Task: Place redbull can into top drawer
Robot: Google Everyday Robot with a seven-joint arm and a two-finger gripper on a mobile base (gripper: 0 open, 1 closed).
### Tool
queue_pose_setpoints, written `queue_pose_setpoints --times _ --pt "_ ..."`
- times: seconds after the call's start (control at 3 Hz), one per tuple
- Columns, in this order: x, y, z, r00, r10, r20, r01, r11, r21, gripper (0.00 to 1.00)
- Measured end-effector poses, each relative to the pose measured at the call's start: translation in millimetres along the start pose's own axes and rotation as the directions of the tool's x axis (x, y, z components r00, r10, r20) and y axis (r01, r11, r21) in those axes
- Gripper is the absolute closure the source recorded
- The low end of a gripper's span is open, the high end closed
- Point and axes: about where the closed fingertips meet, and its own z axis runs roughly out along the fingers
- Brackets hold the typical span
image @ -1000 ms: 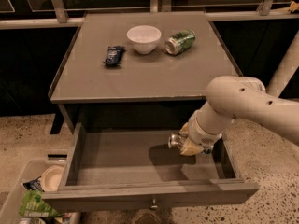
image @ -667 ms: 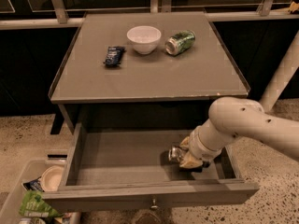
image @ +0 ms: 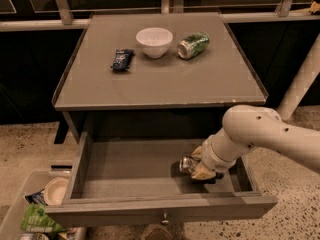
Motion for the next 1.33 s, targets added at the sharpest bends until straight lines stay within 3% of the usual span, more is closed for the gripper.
queue_pose_setpoints --times 1.0,1.33 --pt "0.0 0.0 0.0 1.0 0.0 0.0 0.0 1.0 0.0 0.12" --pt "0.0 0.0 0.0 1.0 0.0 0.0 0.0 1.0 0.0 0.0"
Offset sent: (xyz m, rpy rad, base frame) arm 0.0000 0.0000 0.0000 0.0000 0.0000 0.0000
